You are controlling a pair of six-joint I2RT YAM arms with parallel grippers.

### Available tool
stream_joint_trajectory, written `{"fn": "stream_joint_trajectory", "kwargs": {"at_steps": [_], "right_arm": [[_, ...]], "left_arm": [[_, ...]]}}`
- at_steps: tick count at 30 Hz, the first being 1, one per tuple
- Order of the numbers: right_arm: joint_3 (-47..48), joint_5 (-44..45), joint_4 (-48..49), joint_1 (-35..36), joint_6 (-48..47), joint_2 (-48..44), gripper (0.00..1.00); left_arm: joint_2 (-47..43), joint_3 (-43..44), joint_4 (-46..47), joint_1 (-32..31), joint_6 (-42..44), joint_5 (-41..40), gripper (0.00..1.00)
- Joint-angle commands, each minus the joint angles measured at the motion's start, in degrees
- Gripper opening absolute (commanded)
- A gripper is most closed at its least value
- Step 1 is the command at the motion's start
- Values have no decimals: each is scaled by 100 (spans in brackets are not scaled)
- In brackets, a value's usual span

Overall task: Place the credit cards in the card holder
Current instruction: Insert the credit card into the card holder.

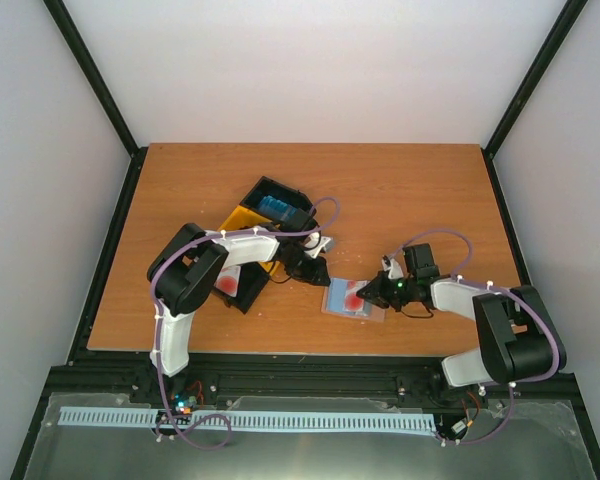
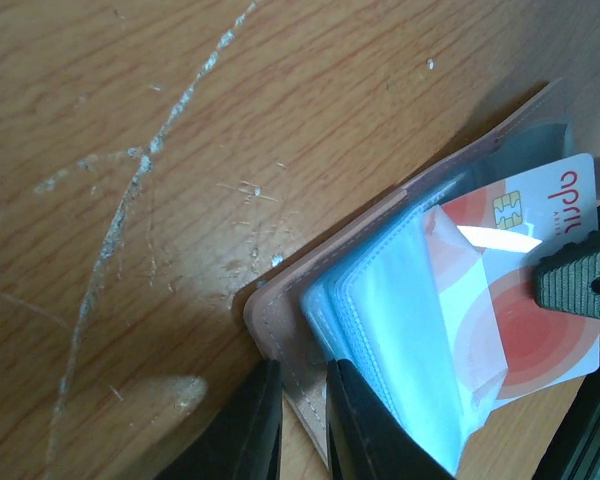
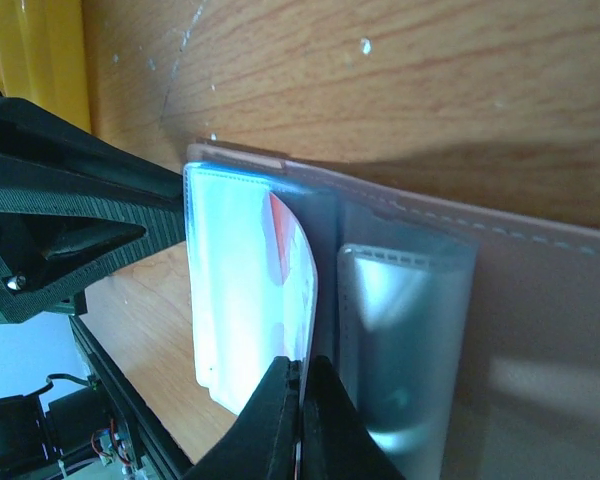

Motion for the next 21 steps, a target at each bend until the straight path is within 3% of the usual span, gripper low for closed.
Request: {"fn": "stream_joint_trajectory", "kwargs": {"at_steps": [1,21], "right_arm": [[-193,448,-721,50,-155,-21,3],[103,29,406,324,69,687,4]], "left_arm": [[253,43,-52,-47,-8,-295,16],[291,1,-15,-46,-78,-220,16]]}}
